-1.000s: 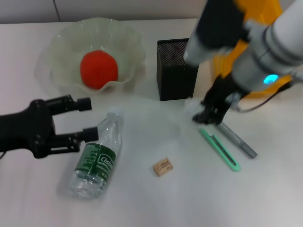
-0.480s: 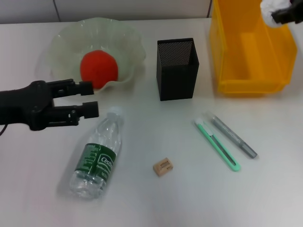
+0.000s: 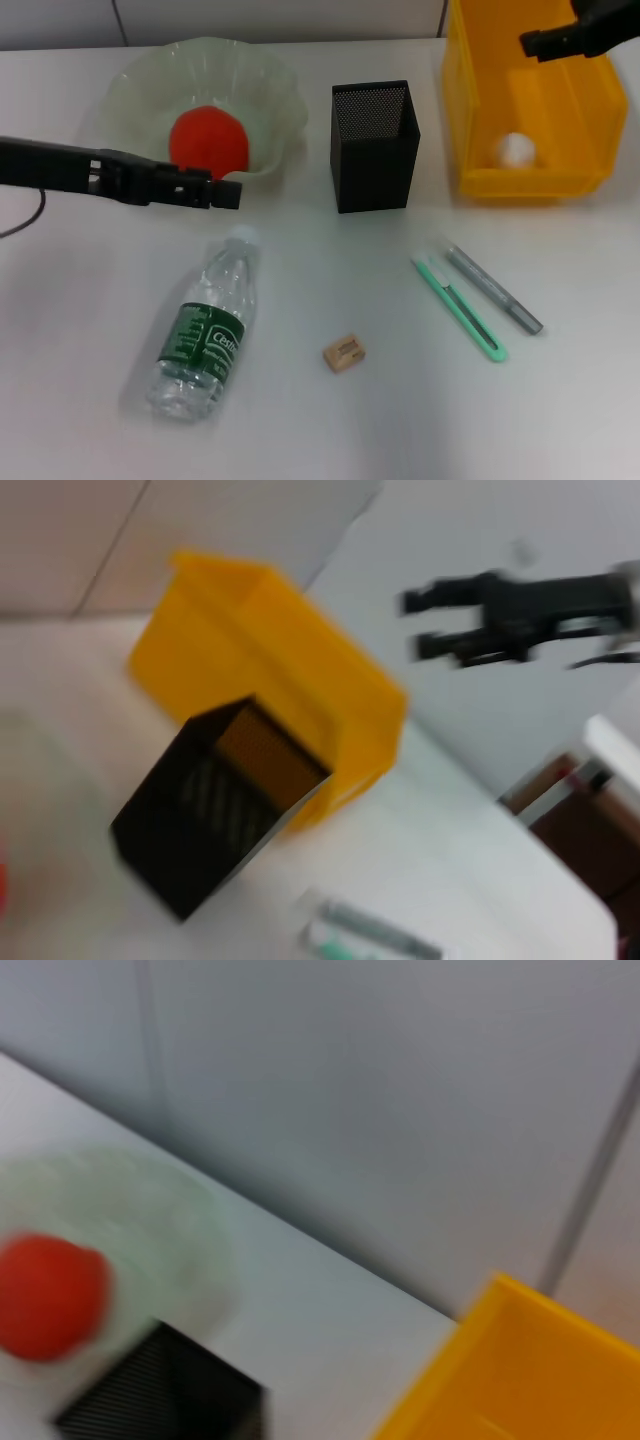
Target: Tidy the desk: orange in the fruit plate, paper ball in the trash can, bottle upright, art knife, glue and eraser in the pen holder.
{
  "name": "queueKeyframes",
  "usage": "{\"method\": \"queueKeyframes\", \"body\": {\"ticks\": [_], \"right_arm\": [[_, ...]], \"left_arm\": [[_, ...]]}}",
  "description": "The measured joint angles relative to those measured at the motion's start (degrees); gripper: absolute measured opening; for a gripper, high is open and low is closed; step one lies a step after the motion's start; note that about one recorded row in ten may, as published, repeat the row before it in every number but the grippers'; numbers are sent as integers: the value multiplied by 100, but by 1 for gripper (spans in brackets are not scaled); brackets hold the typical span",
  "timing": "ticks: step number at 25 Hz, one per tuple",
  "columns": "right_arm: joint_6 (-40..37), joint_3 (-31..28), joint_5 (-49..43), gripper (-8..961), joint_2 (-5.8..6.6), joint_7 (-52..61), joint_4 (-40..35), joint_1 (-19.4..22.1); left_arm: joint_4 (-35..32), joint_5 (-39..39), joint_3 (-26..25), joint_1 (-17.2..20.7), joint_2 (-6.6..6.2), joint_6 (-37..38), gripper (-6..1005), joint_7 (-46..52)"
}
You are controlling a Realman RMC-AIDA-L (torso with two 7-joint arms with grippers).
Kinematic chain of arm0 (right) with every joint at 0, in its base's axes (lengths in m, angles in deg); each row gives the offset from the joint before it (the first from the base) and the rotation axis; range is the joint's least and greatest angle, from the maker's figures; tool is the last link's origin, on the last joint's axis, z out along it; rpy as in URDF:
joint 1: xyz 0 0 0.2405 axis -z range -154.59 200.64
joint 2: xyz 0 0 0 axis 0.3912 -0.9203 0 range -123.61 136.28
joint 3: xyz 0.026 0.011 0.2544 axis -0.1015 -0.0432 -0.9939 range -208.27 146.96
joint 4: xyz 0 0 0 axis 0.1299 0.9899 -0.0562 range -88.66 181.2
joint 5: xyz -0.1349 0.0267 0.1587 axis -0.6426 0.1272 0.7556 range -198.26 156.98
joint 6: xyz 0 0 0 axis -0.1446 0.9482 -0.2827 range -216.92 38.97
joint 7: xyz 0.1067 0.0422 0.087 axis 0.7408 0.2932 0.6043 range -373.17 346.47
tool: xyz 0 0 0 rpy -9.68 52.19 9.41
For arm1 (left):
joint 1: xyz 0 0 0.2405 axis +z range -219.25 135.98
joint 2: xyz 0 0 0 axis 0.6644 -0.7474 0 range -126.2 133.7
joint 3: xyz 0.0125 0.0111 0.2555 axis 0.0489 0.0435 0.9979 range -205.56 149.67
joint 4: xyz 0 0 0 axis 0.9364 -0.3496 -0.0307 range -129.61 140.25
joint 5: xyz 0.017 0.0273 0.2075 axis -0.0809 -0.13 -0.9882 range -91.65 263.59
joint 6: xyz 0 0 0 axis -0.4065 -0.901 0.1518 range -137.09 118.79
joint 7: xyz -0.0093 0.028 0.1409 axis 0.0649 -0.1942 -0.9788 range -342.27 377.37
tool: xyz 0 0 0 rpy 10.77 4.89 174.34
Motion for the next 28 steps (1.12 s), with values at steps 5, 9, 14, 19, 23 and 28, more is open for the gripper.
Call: {"method": "queueKeyframes", "body": {"ticks": [5,9,14,19,23,28], "right_arm": [[-428,-155,1423,785,43,-1011,357,585],[-1489,-402,2279,831,80,-2150,825,1089],[-2718,-1140,2838,842,147,-3907,2392,1309],[-2904,-1482,2854,840,389,-4820,3796,1175],[-2869,-1649,2840,838,510,-4976,4140,1090],[-2872,-1713,2840,836,532,-5035,4159,1107]], "left_arm": [[-818,-937,112,-374,147,150,786,1248],[-1367,-1922,462,-591,282,84,785,2174],[-1316,-2380,1108,-701,331,-392,784,2725],[-930,-2391,1770,-623,347,-1289,783,2968],[-704,-2372,2045,-585,363,-1729,782,3015],[-572,-2373,2623,-550,376,-2193,781,3238]]}}
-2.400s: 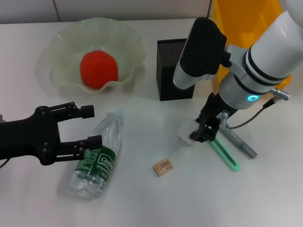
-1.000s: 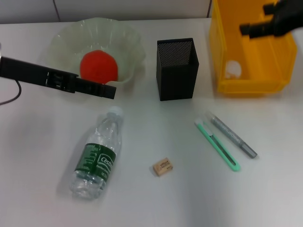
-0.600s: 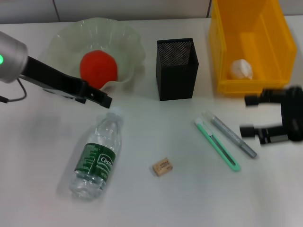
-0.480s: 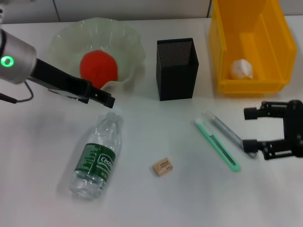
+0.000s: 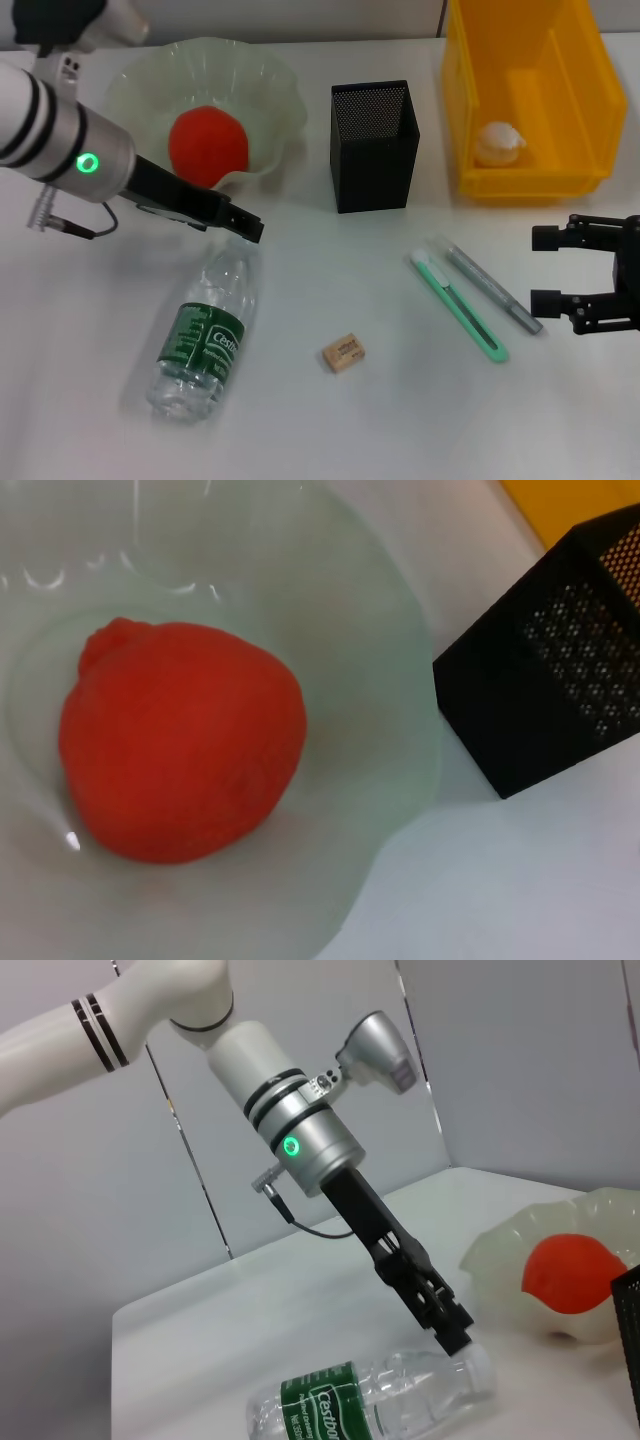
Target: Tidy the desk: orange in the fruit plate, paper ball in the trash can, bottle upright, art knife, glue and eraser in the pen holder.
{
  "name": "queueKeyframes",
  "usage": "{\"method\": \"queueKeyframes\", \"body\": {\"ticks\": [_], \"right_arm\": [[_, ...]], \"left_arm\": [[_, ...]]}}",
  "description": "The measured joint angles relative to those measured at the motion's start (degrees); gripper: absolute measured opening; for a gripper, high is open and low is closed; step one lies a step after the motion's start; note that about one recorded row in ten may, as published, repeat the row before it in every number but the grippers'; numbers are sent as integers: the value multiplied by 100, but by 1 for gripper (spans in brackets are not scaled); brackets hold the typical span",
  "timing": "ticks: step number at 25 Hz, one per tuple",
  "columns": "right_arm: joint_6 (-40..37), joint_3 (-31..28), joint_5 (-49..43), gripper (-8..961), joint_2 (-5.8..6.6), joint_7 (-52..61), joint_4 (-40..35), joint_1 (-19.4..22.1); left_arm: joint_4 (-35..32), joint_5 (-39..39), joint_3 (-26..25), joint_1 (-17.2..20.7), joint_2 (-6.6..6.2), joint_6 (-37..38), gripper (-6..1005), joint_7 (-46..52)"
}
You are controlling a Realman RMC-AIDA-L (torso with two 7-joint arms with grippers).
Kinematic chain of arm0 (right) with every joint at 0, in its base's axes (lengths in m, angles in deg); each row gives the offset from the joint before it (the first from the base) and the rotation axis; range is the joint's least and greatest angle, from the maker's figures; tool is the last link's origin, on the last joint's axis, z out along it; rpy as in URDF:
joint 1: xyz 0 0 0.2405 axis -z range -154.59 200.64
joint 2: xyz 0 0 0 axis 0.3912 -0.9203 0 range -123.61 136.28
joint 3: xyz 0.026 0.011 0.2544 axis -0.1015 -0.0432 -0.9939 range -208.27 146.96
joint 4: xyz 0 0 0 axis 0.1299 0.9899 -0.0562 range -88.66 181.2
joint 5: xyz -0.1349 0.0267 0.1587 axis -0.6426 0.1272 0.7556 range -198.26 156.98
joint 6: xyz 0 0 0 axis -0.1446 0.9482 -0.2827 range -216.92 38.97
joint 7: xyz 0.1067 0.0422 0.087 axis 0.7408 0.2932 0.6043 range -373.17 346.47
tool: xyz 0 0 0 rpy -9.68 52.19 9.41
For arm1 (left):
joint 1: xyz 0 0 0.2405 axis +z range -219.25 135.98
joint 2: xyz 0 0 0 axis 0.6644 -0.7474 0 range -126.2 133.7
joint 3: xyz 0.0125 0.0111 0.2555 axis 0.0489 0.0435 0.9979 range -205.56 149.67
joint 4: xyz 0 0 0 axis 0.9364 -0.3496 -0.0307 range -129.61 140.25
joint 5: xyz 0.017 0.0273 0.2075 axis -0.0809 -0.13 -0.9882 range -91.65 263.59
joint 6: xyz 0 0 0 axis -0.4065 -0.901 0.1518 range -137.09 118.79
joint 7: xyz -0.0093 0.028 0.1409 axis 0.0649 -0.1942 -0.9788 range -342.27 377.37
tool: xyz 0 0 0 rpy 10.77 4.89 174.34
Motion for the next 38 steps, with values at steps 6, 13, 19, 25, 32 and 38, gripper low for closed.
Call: {"method": "queueKeyframes", "body": {"ticks": [6,13,19,25,32,38], "right_arm": [[-1,-4,0,834,-3,-40,23,-12],[-11,-7,0,831,-2,-44,7,-10],[-8,-8,8,829,4,-44,2,5],[-6,-100,16,827,16,-26,1,21],[-186,-581,18,824,49,-10,2,59],[-256,-680,46,822,27,32,27,64]], "left_arm": [[0,-34,689,30,1,-454,780,313],[0,-49,983,35,6,-592,779,446],[-28,-309,1649,42,9,-835,737,681],[-397,-319,1978,214,9,-897,525,670],[-972,-217,2038,576,-24,-771,474,407],[-1695,1060,1093,1275,-52,-318,459,-868]]}}
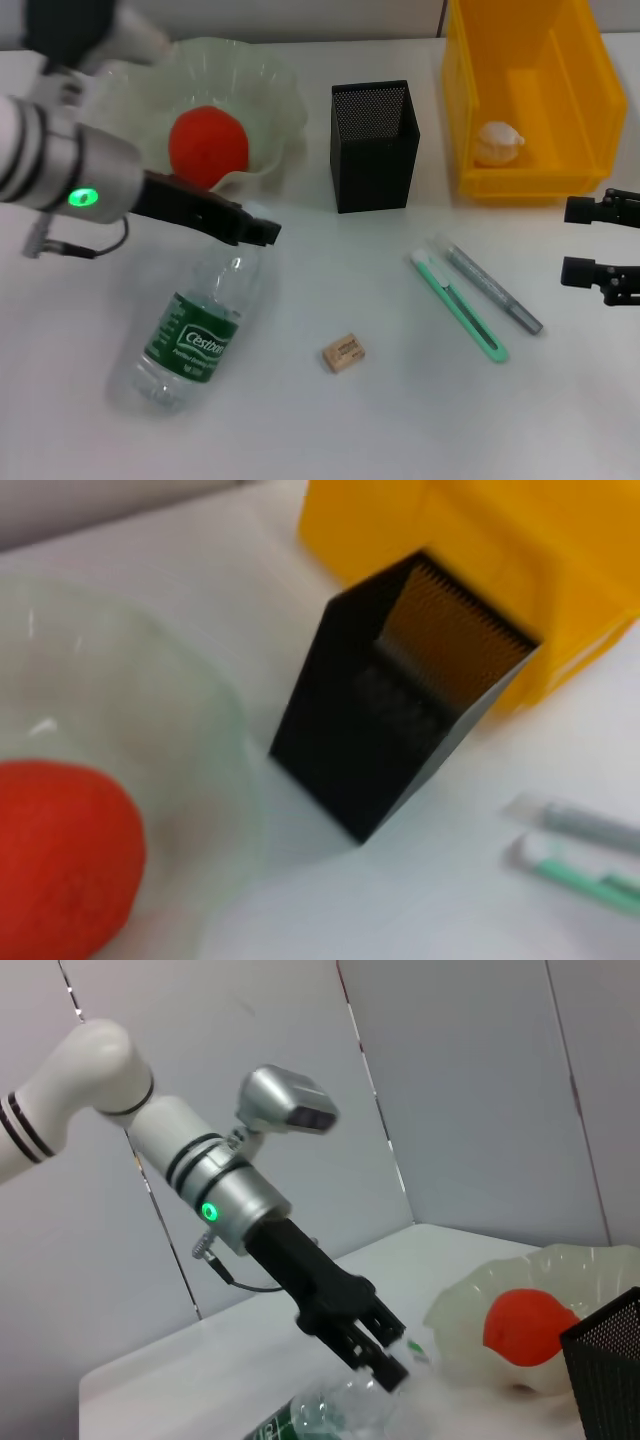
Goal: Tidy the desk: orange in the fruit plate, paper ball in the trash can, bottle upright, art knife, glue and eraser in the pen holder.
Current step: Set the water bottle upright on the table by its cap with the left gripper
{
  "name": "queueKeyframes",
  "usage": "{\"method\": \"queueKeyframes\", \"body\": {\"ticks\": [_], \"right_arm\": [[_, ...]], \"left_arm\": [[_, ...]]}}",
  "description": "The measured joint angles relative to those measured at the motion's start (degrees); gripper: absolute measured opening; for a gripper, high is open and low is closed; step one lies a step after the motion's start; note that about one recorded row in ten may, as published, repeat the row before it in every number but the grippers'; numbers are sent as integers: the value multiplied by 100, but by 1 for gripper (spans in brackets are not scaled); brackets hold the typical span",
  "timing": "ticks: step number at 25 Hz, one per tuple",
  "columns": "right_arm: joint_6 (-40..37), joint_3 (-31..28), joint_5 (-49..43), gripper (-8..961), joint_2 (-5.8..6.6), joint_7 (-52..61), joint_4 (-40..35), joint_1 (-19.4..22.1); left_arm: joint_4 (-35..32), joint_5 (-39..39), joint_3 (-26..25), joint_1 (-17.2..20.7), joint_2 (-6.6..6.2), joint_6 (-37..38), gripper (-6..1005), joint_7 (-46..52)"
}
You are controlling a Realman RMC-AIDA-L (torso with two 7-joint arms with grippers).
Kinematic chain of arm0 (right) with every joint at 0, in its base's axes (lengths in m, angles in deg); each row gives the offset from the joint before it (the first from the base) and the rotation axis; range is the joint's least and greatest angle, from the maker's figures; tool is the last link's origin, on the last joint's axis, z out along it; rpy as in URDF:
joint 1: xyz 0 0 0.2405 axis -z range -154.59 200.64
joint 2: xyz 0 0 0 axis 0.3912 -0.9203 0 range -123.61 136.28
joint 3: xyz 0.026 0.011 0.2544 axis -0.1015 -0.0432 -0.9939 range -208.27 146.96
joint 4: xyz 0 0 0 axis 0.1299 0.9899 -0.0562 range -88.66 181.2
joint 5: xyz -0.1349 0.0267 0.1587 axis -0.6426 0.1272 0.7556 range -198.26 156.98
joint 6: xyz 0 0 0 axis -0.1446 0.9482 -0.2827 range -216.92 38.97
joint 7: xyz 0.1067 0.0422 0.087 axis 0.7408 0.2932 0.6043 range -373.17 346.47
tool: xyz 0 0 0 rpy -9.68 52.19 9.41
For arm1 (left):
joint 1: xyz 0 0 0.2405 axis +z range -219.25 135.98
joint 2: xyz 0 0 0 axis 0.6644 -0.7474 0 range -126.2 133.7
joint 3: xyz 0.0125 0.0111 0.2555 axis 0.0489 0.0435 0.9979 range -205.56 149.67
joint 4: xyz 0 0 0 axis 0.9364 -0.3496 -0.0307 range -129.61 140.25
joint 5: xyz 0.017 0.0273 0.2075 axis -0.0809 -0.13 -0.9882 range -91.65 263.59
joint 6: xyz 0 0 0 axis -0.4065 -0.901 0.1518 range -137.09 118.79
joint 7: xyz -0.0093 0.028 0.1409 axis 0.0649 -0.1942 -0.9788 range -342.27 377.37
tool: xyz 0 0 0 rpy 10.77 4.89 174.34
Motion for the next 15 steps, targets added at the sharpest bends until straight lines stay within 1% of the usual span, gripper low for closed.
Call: {"method": "queueKeyframes", "body": {"ticks": [2,3,5,8,10,13,15], "right_arm": [[-1,-6,4,821,-10,107,0,-35],[-2,-11,5,821,-11,174,0,-54],[-11,-18,8,820,-26,262,2,-101],[-51,-36,18,819,-105,406,-9,-169],[-58,-50,23,818,-161,502,-12,-220],[-58,-54,25,817,-253,567,2,-295],[-56,-55,26,817,-314,590,3,-315]], "left_arm": [[31,396,-301,139,0,100,459,-409],[101,769,-541,274,-1,147,458,-831],[255,1219,-765,435,0,173,457,-1408],[614,1904,-1065,615,0,259,451,-2263],[955,2361,-1409,687,-2,430,443,-2902],[1424,2811,-1911,707,-6,747,443,-3638],[1862,3111,-2325,691,-13,1032,443,-4182]]}}
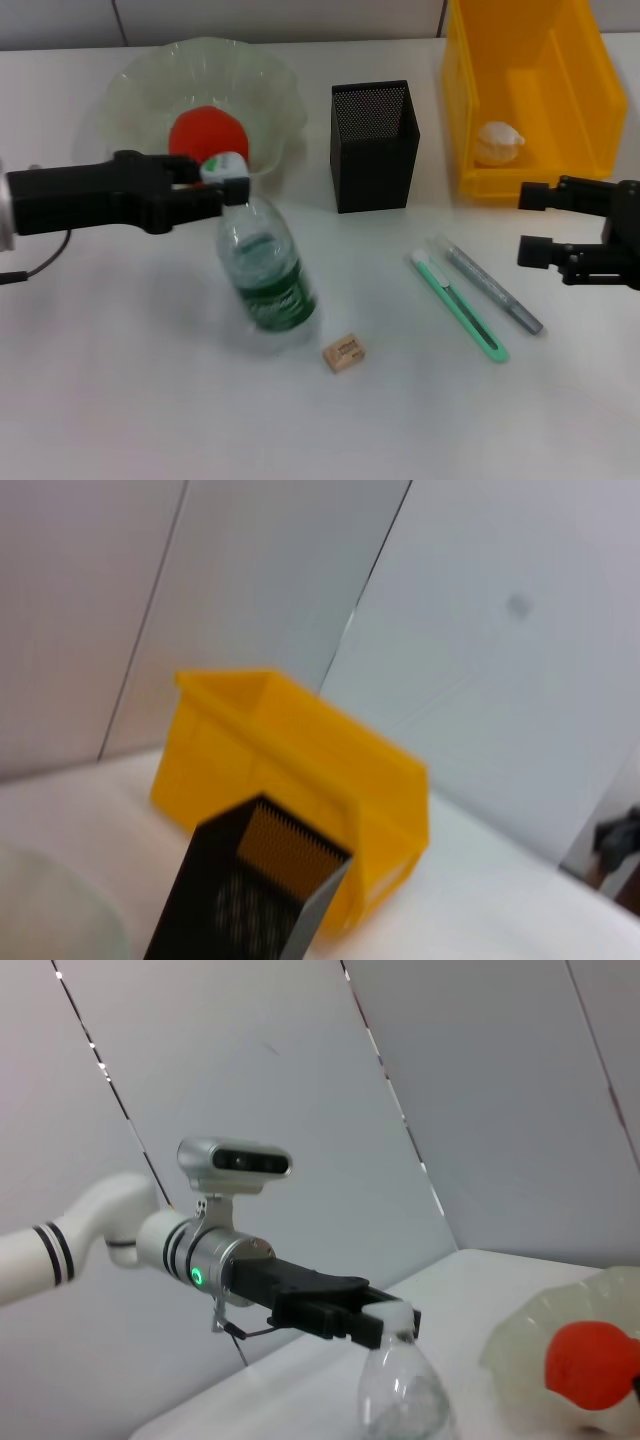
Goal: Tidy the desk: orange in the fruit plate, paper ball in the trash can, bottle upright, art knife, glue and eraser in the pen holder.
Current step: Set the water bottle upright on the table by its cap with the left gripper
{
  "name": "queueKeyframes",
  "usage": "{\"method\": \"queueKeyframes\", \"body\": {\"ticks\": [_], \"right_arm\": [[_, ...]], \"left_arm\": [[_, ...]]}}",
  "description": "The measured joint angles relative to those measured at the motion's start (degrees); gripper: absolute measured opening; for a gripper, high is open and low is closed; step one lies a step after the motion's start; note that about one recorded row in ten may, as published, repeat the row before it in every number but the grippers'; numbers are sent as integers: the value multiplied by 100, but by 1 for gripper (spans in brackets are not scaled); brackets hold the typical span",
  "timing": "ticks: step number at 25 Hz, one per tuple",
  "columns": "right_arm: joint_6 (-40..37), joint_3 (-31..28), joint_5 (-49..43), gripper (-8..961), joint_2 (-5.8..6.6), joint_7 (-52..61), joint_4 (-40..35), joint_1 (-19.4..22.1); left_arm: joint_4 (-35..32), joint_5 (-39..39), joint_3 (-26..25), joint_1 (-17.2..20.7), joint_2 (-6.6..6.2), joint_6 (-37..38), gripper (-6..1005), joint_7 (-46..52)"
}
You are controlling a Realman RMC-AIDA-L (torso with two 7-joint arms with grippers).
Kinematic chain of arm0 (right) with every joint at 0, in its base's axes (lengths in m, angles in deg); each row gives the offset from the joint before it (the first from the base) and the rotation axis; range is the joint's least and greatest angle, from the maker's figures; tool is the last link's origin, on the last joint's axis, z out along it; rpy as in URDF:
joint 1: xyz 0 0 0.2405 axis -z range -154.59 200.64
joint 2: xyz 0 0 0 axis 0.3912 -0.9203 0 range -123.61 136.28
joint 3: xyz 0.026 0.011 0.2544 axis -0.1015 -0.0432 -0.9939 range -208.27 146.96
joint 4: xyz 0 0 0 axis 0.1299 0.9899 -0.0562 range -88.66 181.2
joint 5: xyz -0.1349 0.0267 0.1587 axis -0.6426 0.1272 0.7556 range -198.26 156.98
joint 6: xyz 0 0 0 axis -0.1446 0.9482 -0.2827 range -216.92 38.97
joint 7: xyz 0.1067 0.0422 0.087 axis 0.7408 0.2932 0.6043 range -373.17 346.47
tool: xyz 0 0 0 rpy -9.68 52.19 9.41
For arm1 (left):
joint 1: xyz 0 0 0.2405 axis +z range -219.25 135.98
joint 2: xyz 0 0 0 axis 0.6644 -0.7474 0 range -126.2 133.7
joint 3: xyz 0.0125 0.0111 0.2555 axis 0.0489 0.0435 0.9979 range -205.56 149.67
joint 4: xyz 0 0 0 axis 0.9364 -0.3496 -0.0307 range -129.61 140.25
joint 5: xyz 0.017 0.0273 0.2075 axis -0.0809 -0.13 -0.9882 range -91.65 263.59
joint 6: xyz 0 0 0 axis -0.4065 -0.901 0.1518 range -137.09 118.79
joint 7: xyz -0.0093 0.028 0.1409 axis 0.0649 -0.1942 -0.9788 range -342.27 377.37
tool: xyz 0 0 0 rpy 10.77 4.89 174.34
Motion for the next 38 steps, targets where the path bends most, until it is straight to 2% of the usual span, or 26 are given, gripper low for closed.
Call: {"method": "queueKeyframes", "body": {"ticks": [6,11,14,18,24,32,38], "right_arm": [[15,-9,46,814,-117,111,11,-39],[1,16,270,813,-207,121,133,-40],[20,25,292,811,-222,36,335,-90],[45,-57,354,810,-224,-330,837,-132],[118,-247,454,808,-219,-891,1427,-145],[481,-204,527,805,-232,-1332,2066,-421],[575,-190,528,803,-232,-1365,2127,-471]], "left_arm": [[1253,652,-879,-71,-12,594,444,-1551],[2552,1277,-1216,-93,-20,775,444,-3221],[3361,1549,-1495,-69,-15,825,444,-4355],[4024,1644,-1978,-8,-2,801,444,-5489],[4681,1648,-2516,-29,9,727,442,-6402],[5398,1660,-3208,-168,33,426,466,-7491],[5623,1671,-3528,-254,39,121,506,-7588]]}}
